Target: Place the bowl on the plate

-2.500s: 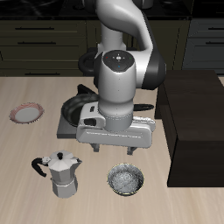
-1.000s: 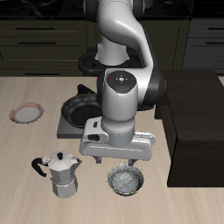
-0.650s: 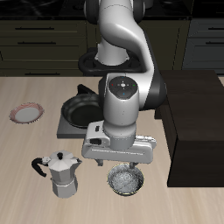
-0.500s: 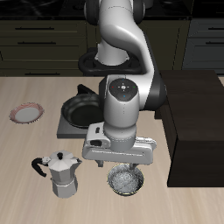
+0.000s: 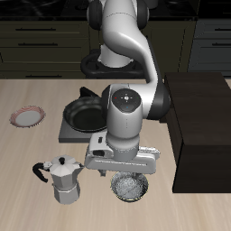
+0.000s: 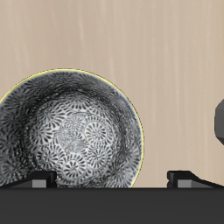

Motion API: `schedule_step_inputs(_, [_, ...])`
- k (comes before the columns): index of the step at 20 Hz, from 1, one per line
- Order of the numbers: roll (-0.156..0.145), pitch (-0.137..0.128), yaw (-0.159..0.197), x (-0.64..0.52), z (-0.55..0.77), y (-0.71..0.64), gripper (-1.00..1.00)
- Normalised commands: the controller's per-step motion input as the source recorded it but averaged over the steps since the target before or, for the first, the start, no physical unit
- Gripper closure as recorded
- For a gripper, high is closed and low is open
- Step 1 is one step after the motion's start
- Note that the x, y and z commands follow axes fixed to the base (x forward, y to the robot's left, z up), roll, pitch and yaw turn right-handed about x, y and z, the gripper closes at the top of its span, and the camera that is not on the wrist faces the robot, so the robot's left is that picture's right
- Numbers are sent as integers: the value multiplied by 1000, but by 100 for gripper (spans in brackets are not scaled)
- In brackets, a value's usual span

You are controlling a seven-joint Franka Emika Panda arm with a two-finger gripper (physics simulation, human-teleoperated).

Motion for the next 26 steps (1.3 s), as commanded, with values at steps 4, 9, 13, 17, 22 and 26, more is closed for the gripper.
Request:
schedule_step_inputs(4, [-12, 24, 14, 2, -230, -51, -100])
schedule_step_inputs(9, [-19, 50, 36, 53, -324, -63, -100])
schedule_step_inputs(13, [-7, 39, -7, -1, -169, -37, -100])
schedule_step_inputs(17, [65, 54, -12, -76, -191, 139, 100])
schedule_step_inputs(22, [14, -8, 6, -40, 42, 68, 100])
schedule_step_inputs(26, [42, -23, -2, -80, 119, 110, 100])
